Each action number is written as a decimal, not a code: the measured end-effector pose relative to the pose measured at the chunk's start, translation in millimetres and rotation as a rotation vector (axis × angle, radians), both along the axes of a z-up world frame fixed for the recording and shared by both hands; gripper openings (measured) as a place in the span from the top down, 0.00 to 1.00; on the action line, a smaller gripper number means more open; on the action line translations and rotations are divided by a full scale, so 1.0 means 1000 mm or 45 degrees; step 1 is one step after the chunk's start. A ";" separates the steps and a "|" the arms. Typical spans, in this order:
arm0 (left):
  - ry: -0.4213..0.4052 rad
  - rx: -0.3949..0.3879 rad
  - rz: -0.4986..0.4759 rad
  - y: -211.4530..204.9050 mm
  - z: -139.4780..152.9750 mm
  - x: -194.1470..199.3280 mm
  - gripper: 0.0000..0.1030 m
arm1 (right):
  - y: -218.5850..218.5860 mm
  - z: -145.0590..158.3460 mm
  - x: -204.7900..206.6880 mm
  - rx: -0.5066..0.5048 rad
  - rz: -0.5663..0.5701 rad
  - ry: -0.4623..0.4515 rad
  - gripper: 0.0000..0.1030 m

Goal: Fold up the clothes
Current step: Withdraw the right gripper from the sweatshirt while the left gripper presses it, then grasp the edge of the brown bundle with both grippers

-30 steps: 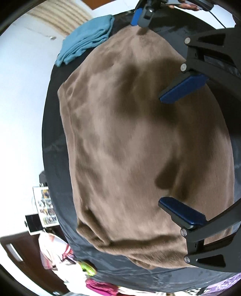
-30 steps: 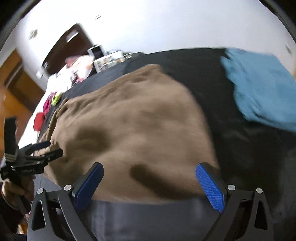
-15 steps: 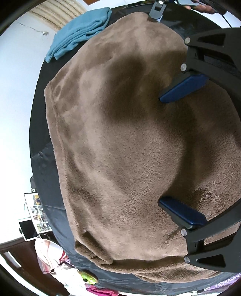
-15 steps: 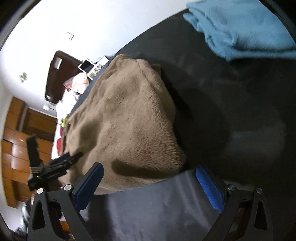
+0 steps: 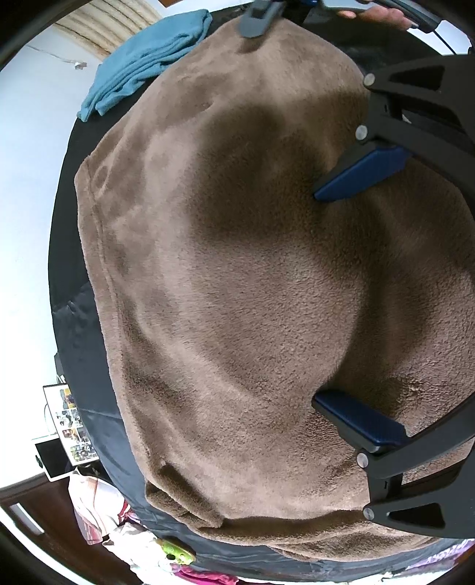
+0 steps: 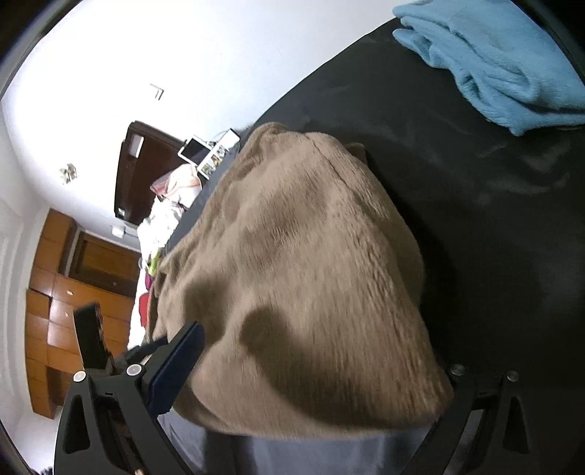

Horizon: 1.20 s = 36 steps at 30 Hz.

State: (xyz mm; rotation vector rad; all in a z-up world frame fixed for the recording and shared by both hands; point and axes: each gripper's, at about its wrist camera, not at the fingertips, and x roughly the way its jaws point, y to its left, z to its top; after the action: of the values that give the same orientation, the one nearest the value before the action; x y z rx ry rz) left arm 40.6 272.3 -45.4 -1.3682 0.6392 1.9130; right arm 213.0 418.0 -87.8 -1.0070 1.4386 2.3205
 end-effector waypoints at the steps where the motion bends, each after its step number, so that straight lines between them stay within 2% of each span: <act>1: 0.002 -0.003 -0.003 0.000 -0.001 0.000 0.01 | 0.001 0.000 -0.002 -0.013 -0.011 0.009 0.01; 10: 0.020 -0.007 -0.013 0.003 -0.006 0.003 0.00 | 0.002 -0.002 -0.019 -0.061 -0.046 0.031 0.04; 11: 0.027 -0.009 -0.013 0.004 -0.007 0.004 0.00 | 0.001 -0.003 -0.021 -0.060 -0.050 0.024 0.10; 14: 0.046 -0.002 -0.013 0.005 -0.008 0.006 0.00 | 0.002 -0.007 -0.023 -0.070 -0.065 -0.016 0.43; 19: 0.073 0.020 -0.015 0.004 -0.010 0.010 0.00 | 0.002 -0.001 -0.022 -0.058 -0.065 -0.050 0.56; 23: 0.000 0.025 -0.030 0.001 -0.005 0.002 0.00 | -0.011 0.029 -0.029 0.083 -0.047 -0.062 0.63; 26: -0.082 0.069 -0.063 -0.006 0.004 -0.008 0.00 | -0.029 0.057 -0.039 0.196 -0.032 -0.058 0.65; 30: -0.145 0.156 -0.054 -0.027 0.021 -0.028 0.00 | -0.054 0.094 -0.054 0.348 -0.009 -0.052 0.67; 36: -0.377 0.370 0.075 -0.078 0.037 -0.083 0.00 | -0.107 0.146 -0.086 0.543 0.047 -0.025 0.69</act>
State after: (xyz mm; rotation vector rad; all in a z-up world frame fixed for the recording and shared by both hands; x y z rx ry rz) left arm -42.2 194.7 -8.1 -1.4511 0.1709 1.7202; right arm 127.1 311.4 58.2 -0.9290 0.8628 2.4827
